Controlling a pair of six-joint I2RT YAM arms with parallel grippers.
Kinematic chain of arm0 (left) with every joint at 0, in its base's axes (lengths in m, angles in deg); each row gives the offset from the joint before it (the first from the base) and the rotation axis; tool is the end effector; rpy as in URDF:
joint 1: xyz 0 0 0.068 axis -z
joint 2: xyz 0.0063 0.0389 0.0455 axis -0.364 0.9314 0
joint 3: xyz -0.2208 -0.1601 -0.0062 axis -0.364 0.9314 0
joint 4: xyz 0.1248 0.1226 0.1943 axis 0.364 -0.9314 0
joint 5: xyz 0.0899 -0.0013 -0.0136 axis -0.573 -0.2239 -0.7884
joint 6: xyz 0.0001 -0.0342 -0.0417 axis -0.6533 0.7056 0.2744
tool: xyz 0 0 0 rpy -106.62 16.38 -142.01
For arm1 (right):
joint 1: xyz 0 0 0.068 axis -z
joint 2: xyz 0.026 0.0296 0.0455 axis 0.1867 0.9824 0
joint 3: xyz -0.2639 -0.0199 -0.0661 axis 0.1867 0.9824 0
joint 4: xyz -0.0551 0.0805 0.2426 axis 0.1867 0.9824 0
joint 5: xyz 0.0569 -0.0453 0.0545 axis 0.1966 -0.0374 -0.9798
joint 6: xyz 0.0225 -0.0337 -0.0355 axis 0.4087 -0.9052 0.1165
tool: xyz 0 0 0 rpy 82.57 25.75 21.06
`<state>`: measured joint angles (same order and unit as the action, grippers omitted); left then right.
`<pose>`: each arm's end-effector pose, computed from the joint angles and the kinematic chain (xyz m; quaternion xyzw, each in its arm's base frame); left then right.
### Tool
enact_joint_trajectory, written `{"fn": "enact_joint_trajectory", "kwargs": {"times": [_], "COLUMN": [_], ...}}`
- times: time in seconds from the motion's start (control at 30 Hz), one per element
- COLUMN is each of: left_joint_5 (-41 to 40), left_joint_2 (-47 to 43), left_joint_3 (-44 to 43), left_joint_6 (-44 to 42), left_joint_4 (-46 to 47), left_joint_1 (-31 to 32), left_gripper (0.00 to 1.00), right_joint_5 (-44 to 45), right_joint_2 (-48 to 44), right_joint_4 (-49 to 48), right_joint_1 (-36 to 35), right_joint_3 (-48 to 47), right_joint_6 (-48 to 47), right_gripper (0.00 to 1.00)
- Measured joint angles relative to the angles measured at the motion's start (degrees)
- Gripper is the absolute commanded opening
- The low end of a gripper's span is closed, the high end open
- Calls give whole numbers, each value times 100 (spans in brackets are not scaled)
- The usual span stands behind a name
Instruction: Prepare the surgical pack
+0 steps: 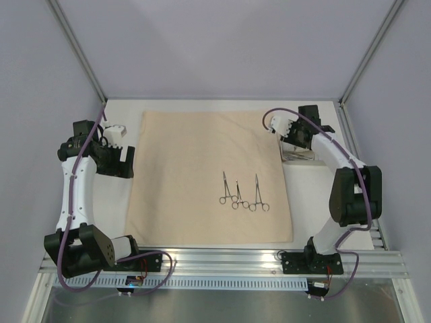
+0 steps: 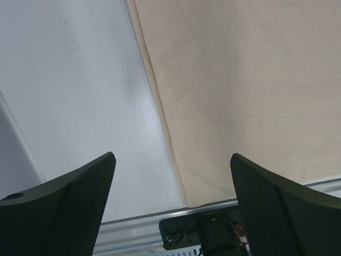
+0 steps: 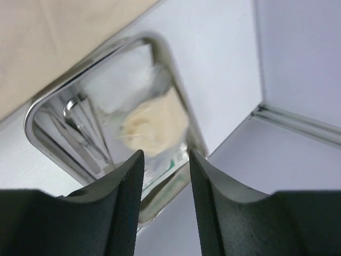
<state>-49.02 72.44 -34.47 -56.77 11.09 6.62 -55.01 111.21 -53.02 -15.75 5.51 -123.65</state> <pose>0.2218 0.0491 0.3192 0.0615 0.9666 -0.0556 0.2424 0.3644 0.0322 0.2419 -0.5707 0.7544 -0.1676 0.2776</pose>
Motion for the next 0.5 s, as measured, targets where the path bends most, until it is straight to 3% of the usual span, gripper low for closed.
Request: {"fn": "enact_joint_trajectory", "kwargs": {"times": [0.17,0.33,0.5], "left_joint_5": [0,0,-22], "left_joint_2": [-107,-389,-723], "left_joint_3": [0,35,269], "left_joint_6": [-4,-46,-107], "left_joint_4": [-44,-109,-127], "left_joint_1": [2,2,2], "left_gripper": [97,97,97], "right_joint_5": [-42,-74,4], "right_joint_2": [-1003,-1473,-1582], "right_joint_4": [-380,-428,-269], "right_joint_1": [-505,-1082,-1670], "right_joint_3": [-173,-798,-789], "right_joint_6": [1532,3832,5952], "right_gripper": [50,36,33]}}
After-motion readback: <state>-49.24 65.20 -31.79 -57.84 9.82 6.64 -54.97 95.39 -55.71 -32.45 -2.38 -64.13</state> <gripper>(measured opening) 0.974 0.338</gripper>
